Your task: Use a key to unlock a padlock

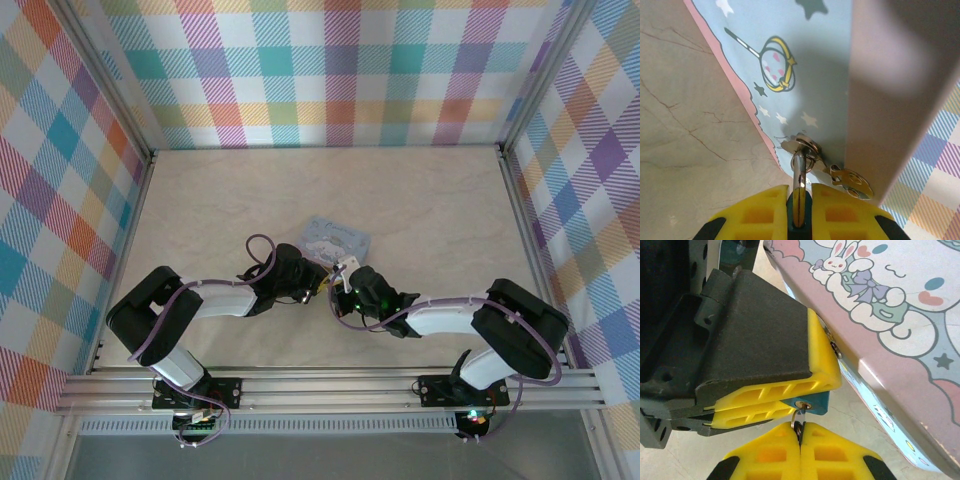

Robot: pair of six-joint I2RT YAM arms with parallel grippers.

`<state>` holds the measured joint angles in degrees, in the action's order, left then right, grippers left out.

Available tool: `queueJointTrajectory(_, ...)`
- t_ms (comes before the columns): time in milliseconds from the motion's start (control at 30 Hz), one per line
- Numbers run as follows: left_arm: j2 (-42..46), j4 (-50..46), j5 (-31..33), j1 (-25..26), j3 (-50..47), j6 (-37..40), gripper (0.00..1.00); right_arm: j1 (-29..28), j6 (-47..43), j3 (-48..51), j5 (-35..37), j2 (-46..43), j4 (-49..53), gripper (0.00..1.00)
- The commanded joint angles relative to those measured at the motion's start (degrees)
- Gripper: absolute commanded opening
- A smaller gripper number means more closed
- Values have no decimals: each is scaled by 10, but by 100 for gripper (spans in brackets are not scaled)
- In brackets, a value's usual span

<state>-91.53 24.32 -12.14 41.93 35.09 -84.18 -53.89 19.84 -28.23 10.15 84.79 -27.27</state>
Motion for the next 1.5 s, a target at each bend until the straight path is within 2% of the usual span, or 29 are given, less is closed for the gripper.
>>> queueJointTrajectory(0,-3,-10,-8,7,-4,11,13,21,31,-3,28,-10,32,0)
queueJointTrajectory(267,21,-34,9,6,-10,28,31,37,32,5,20,-7,50,0)
queueJointTrajectory(433,56,-69,19,1,-13,53,39,46,48,17,-6,-24,37,0)
queueJointTrajectory(867,214,-255,86,-38,6,171,61,116,169,49,-120,-67,12,0)
queueJointTrajectory(1067,223,-279,74,-68,16,202,74,147,223,54,-161,-53,23,0)
queueJointTrajectory(1200,211,-282,60,-84,28,218,75,162,256,68,-170,-36,9,0)
queueJointTrajectory(1333,189,-285,51,-93,47,237,78,174,269,77,-168,-36,8,8)
queueJointTrajectory(1467,161,-286,42,-98,71,257,79,184,273,82,-163,-44,18,24)
